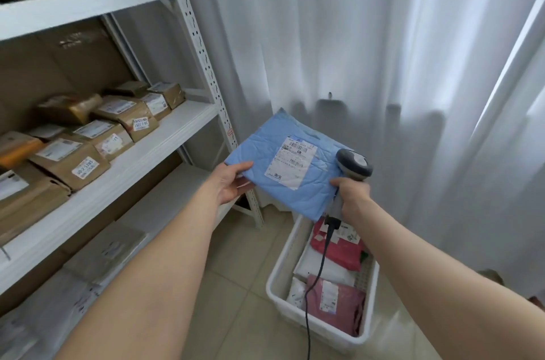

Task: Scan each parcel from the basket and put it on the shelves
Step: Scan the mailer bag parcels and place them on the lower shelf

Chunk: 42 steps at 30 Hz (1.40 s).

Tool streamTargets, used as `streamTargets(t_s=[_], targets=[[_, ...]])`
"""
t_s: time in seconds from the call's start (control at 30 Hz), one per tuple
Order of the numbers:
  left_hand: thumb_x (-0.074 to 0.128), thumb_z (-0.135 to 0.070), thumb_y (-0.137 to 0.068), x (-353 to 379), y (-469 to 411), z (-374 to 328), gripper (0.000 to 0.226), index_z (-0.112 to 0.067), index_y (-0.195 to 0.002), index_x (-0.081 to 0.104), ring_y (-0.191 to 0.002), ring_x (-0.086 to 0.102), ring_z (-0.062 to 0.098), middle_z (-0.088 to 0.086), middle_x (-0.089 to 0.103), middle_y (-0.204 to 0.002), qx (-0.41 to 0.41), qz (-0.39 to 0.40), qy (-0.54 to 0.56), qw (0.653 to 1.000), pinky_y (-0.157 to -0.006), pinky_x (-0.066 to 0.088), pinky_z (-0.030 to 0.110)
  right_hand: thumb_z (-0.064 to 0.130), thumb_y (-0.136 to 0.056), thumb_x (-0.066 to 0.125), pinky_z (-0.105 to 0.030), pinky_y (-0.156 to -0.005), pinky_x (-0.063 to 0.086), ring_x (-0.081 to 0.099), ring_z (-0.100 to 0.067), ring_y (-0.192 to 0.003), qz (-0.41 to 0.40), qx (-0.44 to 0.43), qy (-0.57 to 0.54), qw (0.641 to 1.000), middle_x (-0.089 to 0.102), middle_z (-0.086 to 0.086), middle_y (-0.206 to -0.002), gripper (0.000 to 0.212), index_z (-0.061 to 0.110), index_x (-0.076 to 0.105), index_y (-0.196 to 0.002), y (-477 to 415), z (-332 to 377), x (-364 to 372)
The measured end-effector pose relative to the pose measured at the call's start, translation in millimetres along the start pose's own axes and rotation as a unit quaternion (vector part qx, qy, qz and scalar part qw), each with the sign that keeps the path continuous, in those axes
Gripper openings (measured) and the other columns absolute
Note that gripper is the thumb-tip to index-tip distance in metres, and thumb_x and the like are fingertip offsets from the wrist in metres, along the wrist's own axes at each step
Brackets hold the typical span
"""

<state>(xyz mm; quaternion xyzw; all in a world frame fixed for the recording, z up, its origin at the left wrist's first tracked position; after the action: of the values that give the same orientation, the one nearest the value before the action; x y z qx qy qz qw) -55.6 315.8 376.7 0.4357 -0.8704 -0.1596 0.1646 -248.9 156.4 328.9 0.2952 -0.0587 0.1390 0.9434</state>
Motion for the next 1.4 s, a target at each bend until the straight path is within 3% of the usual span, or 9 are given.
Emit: streamTargets(t_s=[0.2,0.33,0.43,0.53,0.63,0.8,0.97,1.17,1.4], targets=[[0.072,-0.021,-0.082,-28.1,19.2,-26.1,0.017,-0.016,-0.096,0.066,-0.072,0.07,0.018,0.003,0.075,-0.08,-0.006,-0.04,-0.081,0.996,-0.055,0.058,0.028,-0.013,-0.075,0.066,-0.055,-0.095,0.051,0.063,-0.039,-0.105,0.031,-0.05,0.02,0.998,0.065,-0.025,-0.111,0.028,0.001,0.059,-0.097,11.1,-1.5,9.8],[0.075,-0.018,-0.08,-42.6,34.2,-31.1,0.031,-0.013,-0.11,0.065,-0.082,0.072,0.022,0.007,0.075,-0.097,-0.067,0.038,-0.178,0.981,-0.065,0.06,0.034,-0.011,-0.075,0.067,-0.059,-0.093,0.051,0.064,-0.04,-0.104,0.05,-0.062,0.06,0.995,0.065,-0.027,-0.111,0.024,0.005,0.059,-0.091,17.7,-10.5,25.5],[0.076,-0.011,-0.079,-55.3,37.9,-25.2,0.033,-0.009,-0.11,0.063,-0.083,0.069,0.023,0.01,0.071,-0.106,-0.037,-0.021,-0.21,0.977,-0.066,0.058,0.034,-0.007,-0.076,0.069,-0.049,-0.09,0.054,0.065,-0.035,-0.095,0.049,-0.071,0.101,0.991,0.066,-0.022,-0.104,0.024,0.007,0.059,-0.093,23.2,-18.4,36.7],[0.074,-0.006,-0.081,-72.0,37.8,-12.1,0.039,-0.002,-0.117,0.061,-0.092,0.066,0.028,0.015,0.066,-0.117,0.004,-0.085,-0.173,0.981,-0.075,0.054,0.038,0.0,-0.079,0.071,-0.033,-0.068,0.047,0.055,-0.026,-0.074,0.06,-0.078,0.143,0.985,0.06,-0.011,-0.085,0.025,0.009,0.06,-0.099,38.0,-24.7,49.9],[0.07,-0.003,-0.084,-89.1,38.7,6.7,0.04,0.002,-0.121,0.058,-0.108,0.062,0.034,0.018,0.062,-0.122,0.028,-0.132,-0.146,0.98,-0.08,0.05,0.036,-0.001,-0.08,0.07,-0.032,-0.061,0.045,0.056,-0.023,-0.066,0.103,-0.067,0.122,0.985,0.06,-0.01,-0.078,0.02,0.007,0.06,-0.096,61.6,-36.3,67.3],[0.067,-0.001,-0.087,-125.5,42.0,33.6,0.037,0.005,-0.122,0.056,-0.1,0.062,0.03,0.021,0.061,-0.124,0.027,-0.169,-0.091,0.981,-0.081,0.05,0.037,-0.002,-0.085,0.059,-0.021,-0.043,0.043,0.051,-0.015,-0.039,0.209,-0.026,0.098,0.973,0.061,-0.009,-0.052,0.005,0.003,0.059,-0.083,111.1,-61.3,102.4],[0.067,-0.005,-0.088,-164.1,47.8,47.3,0.036,0.001,-0.122,0.057,-0.109,0.062,0.034,0.018,0.062,-0.123,0.001,-0.173,-0.07,0.982,-0.077,0.05,0.036,0.001,-0.086,0.057,-0.018,-0.04,0.038,0.044,-0.016,-0.034,0.242,-0.024,0.147,0.959,0.057,-0.012,-0.052,0.006,0.003,0.057,-0.081,145.4,-75.1,122.5],[0.067,-0.006,-0.088,-194.2,53.7,55.9,0.03,-0.003,-0.117,0.058,-0.09,0.061,0.026,0.017,0.063,-0.121,-0.009,-0.161,-0.053,0.986,-0.079,0.051,0.037,0.005,-0.085,0.058,-0.02,-0.042,0.041,0.046,-0.017,-0.036,0.256,-0.026,0.187,0.948,0.06,-0.012,-0.052,0.002,0.004,0.057,-0.085,165.9,-89.9,137.2],[0.068,-0.009,-0.088,-213.8,64.3,55.8,0.028,-0.005,-0.114,0.059,-0.092,0.063,0.027,0.015,0.064,-0.12,-0.014,-0.154,-0.046,0.987,-0.077,0.052,0.036,0.006,-0.083,0.058,-0.021,-0.041,0.042,0.047,-0.016,-0.037,0.259,-0.033,0.221,0.94,0.061,-0.01,-0.053,0.005,0.004,0.058,-0.088,183.6,-97.7,147.2]])
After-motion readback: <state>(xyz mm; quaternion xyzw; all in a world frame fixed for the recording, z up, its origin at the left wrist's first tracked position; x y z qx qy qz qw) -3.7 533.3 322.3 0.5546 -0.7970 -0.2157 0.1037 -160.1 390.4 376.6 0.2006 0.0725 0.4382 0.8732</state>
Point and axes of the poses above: each hand's wrist, its own y-axis away from the middle knuckle, its own x-axis out of the palm, z = x × y, the point moved 2 cm from there along -y, towards the middle knuckle
